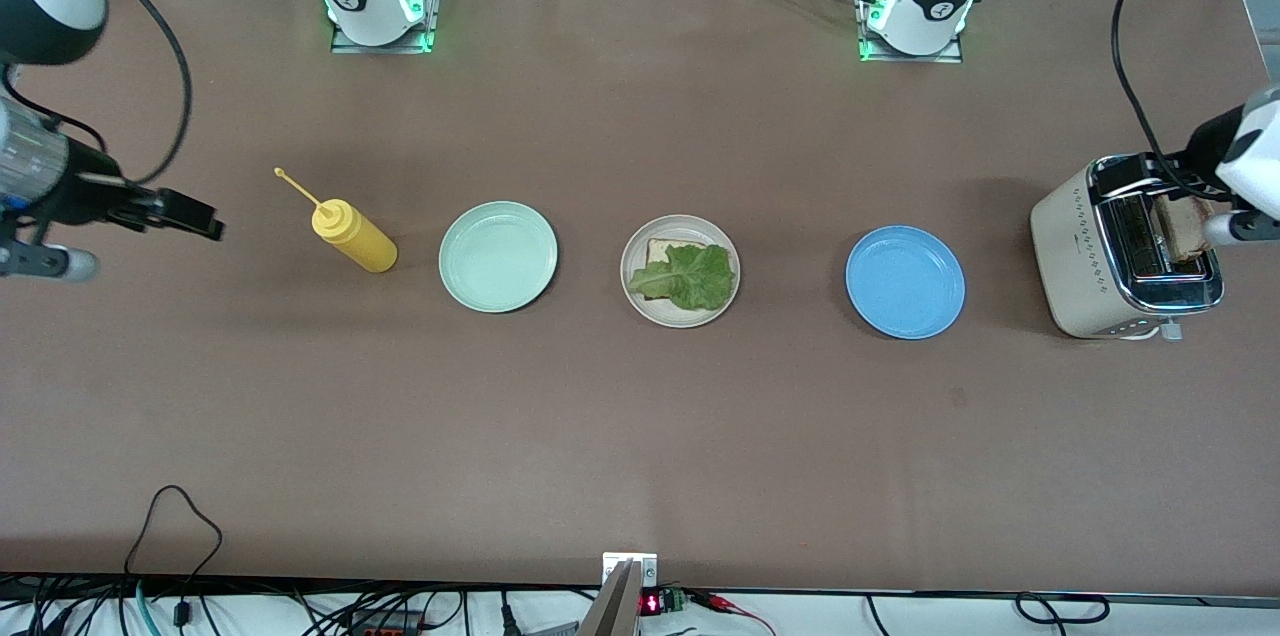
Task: Make sandwich in beige plate with both arms
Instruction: 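Withdraw the right gripper away from the plates toward its side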
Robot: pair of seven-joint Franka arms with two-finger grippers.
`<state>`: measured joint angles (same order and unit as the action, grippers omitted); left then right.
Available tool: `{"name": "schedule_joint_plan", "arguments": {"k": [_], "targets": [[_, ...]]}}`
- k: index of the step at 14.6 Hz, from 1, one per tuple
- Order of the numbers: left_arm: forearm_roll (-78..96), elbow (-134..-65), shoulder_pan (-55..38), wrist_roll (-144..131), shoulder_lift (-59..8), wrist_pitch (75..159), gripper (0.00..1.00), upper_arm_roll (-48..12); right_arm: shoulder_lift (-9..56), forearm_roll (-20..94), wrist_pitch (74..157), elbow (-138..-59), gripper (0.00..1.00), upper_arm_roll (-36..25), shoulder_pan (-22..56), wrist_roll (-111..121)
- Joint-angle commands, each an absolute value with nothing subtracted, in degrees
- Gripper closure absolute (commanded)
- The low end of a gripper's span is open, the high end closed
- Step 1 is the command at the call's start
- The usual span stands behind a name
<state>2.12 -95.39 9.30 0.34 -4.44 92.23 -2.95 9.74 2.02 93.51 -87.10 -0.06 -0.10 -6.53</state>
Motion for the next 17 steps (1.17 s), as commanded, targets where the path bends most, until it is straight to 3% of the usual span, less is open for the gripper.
{"name": "schedule_joint_plan", "arguments": {"k": [1,5,17], "targets": [[1.93,-91.24,12.12,1.14,-8.25,90.88,0.00,-3.16,5.72,-0.70,90.80,-89.03,0.00,-2.28,2.11,-6.06],[1.93,-90.09,14.94,1.75,-10.81,90.53,0.00,-3.16,4.13,-0.79,86.76,-88.68,0.00,-2.72,1.06,-5.54],[2.90,-90.17,11.78,1.94,-12.66,89.65,0.00,-4.31,6.59,-0.79,85.96,-88.95,0.00,-2.64,0.44,-1.67]]}}
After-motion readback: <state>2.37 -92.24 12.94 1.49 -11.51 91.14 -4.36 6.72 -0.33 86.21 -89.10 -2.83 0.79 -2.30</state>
